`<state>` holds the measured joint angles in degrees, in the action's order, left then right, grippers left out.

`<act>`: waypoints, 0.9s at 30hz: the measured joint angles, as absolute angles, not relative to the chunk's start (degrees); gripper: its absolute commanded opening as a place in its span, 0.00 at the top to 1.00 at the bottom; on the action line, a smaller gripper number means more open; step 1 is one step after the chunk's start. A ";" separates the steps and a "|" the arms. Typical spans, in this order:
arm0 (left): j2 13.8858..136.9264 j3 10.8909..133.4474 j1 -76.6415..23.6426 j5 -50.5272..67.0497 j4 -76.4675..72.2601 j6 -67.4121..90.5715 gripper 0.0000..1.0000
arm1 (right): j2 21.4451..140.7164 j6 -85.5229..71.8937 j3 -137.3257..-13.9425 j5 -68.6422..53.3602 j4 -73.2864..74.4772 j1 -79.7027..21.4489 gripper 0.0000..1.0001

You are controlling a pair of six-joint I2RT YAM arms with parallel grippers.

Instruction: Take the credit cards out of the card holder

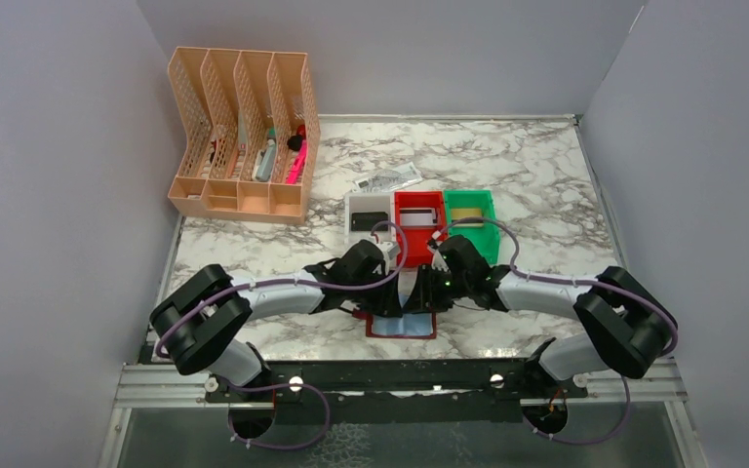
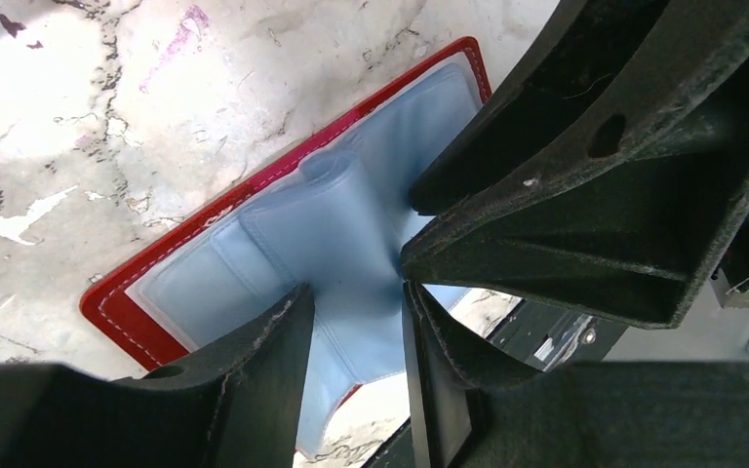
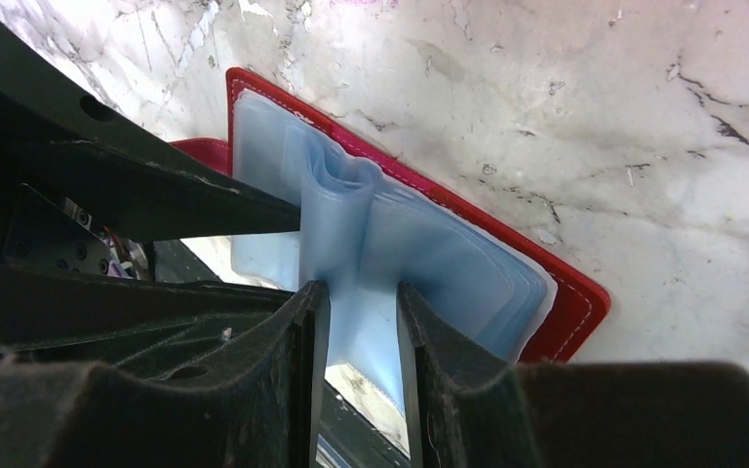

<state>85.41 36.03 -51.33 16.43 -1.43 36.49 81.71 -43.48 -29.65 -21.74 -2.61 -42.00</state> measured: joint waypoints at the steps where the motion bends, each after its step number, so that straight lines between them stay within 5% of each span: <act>1: 85.23 36.27 -51.51 15.75 -0.71 36.47 0.56 | 81.54 -43.48 -29.61 -21.71 -2.59 -42.00 0.63; 10: 76.44 36.99 -52.14 5.26 11.05 35.31 0.21 | 70.48 -41.74 -29.69 -17.06 3.68 -42.00 0.56; 15: 66.63 38.39 -52.10 -4.80 17.19 34.46 0.02 | 58.65 -39.11 -33.50 -5.65 10.46 -42.04 0.41; 21: 56.75 40.84 -50.46 -17.82 23.00 32.29 0.01 | 50.22 -34.74 -38.24 14.04 15.51 -42.04 0.18; 27: 51.64 41.89 -41.52 -24.51 27.00 28.14 0.01 | 47.97 -27.27 -38.54 30.65 15.86 -42.00 0.09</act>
